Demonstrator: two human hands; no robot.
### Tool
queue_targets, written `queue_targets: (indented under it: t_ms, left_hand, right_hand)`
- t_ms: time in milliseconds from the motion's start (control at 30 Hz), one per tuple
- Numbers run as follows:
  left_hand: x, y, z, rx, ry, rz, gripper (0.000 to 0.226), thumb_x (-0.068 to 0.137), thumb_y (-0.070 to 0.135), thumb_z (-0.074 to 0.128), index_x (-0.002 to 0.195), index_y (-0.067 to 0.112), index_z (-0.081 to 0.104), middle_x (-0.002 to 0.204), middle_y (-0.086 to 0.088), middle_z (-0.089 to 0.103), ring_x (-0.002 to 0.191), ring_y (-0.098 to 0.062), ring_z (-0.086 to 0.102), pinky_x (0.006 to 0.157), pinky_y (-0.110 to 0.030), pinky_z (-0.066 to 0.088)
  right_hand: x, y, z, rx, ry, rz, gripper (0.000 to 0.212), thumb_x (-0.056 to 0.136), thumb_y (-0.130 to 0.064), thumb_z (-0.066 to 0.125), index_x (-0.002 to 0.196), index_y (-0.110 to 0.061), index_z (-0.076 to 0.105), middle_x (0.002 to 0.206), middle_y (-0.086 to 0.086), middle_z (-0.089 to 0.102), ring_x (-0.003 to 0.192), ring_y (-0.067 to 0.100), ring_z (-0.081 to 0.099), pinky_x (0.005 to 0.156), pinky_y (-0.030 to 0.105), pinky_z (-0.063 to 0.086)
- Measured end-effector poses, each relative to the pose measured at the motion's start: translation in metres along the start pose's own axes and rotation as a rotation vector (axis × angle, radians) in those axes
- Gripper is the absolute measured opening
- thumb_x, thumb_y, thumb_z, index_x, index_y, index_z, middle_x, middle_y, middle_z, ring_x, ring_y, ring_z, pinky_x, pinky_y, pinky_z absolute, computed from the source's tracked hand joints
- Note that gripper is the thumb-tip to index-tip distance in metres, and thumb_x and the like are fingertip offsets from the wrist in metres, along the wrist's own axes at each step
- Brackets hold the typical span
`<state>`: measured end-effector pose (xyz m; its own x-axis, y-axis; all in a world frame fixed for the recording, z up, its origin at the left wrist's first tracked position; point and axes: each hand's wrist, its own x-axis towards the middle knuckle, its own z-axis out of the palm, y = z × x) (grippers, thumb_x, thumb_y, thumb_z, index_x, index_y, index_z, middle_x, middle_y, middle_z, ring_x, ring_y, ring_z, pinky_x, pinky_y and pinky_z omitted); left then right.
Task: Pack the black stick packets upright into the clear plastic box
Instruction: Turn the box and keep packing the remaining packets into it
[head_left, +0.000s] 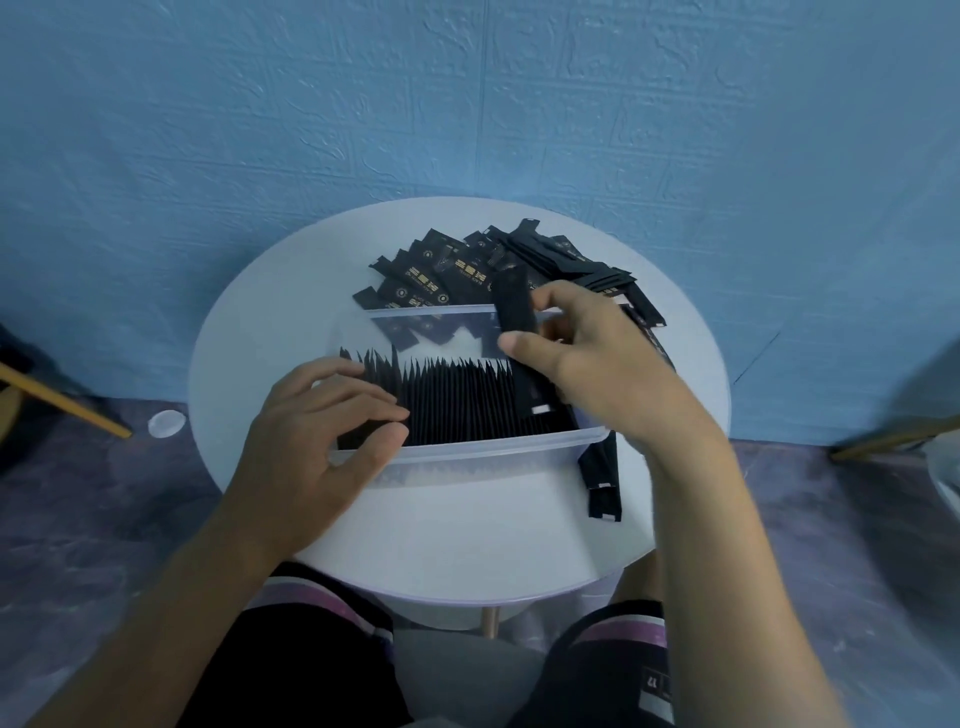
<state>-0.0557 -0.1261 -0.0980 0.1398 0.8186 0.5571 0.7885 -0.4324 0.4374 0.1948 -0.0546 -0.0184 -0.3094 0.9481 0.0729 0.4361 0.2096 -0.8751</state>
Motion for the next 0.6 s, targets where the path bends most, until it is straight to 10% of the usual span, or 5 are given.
queue_targets:
  t_ms: [600]
  left_hand:
    - [-0.002,0.01,0.007,0.018,0.017,0.032,0.033,0.094,0.04,0.055,0.095,0.02,0.081,0.1,0.012,0.073,0.117,-0.018,0.057,0.102,-0.039,0.045]
  right_hand:
    - [0.016,-0.008,0.066,-0.412,-0.216,0.167,0.04,0.091,-0.045,0.067,0.115,-0.018,0.052,0.101,0.005,0.065,0.094,0.029,0.063,0.082,0.039,0.053]
